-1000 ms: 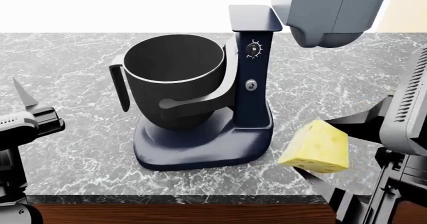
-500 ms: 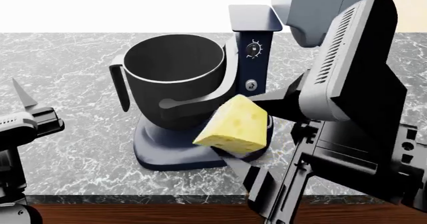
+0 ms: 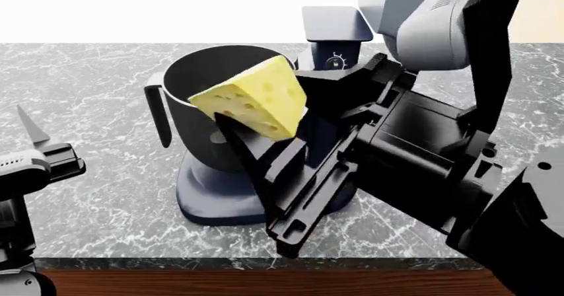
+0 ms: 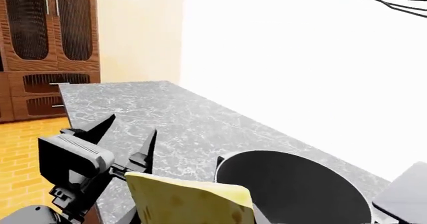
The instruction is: Place the cheese in the stand mixer bowl.
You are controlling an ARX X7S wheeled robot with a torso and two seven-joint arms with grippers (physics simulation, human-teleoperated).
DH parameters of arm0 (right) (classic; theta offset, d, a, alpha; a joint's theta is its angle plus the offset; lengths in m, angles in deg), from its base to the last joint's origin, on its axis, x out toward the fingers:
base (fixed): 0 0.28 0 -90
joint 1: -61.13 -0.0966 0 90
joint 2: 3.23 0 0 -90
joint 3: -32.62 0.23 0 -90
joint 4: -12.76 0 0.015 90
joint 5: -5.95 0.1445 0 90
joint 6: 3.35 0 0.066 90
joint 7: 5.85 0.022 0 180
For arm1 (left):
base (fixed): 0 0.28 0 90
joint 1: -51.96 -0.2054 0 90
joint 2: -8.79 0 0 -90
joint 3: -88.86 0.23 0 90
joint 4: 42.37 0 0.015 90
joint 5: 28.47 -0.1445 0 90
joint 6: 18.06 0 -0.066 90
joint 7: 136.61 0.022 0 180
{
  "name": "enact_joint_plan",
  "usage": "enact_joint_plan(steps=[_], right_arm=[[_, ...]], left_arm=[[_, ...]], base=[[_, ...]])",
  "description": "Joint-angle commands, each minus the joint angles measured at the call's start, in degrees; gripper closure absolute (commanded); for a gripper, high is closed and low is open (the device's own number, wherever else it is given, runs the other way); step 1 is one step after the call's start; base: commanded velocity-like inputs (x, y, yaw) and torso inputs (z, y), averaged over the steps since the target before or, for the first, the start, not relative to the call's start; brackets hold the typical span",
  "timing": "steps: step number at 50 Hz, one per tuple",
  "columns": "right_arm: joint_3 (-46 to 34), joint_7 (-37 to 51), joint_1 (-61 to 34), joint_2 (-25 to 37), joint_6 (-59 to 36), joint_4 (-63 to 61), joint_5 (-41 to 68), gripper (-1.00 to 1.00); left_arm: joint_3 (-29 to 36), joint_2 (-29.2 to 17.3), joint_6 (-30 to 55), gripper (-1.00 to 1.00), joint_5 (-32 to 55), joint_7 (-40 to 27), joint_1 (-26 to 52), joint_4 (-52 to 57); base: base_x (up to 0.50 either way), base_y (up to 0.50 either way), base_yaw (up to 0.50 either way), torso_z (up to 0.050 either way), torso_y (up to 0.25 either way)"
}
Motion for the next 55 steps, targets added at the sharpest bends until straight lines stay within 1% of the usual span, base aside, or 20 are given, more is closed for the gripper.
enact_joint_plan(steps=[1, 7, 16, 25, 40, 47, 55], right_arm=[[2.23, 2.86, 2.80, -5.81, 5.78, 0.63, -2.80, 1.00], [1.05, 4.29, 2.39, -8.14, 5.34, 2.34, -5.90, 1.00], [-2.52, 8.41, 0.19, -12.22, 2.18, 6.10, -14.70, 1.00], [-3.70, 7.42, -1.00, -14.61, 1.56, 9.79, -18.11, 1.00], [-5.42, 6.46, -0.30, -15.98, 1.73, 11.98, -23.76, 1.00], [-5.52, 7.48, -0.29, -16.33, 2.50, 11.78, -27.35, 1.00], [-5.84, 6.97, 0.43, -16.28, 2.37, 11.16, -26.23, 1.00]], left_arm=[[-2.39, 1.33, -0.62, -1.00, 3.60, 3.40, -0.44, -0.11], [-2.65, 1.18, -0.55, -1.00, 3.81, 3.33, -0.50, -0.02], [-2.49, 1.12, -0.67, -1.00, 3.88, 3.18, -0.43, -0.19], [-2.71, 0.98, -0.81, -1.00, 4.03, 3.03, -0.57, -0.35], [-2.57, 0.85, -0.91, -1.00, 4.14, 2.82, -0.81, -0.25], [-3.03, 0.81, -1.07, -1.00, 4.49, 2.74, -1.18, -0.28], [-3.28, 0.66, -0.99, -1.00, 4.77, 2.64, -1.21, -0.13]], base=[[0.00, 0.00, 0.00, 0.000, 0.000], [0.00, 0.00, 0.00, 0.000, 0.000], [0.00, 0.00, 0.00, 0.000, 0.000], [0.00, 0.00, 0.00, 0.000, 0.000], [0.00, 0.00, 0.00, 0.000, 0.000], [0.00, 0.00, 0.00, 0.000, 0.000], [0.00, 0.00, 0.00, 0.000, 0.000]])
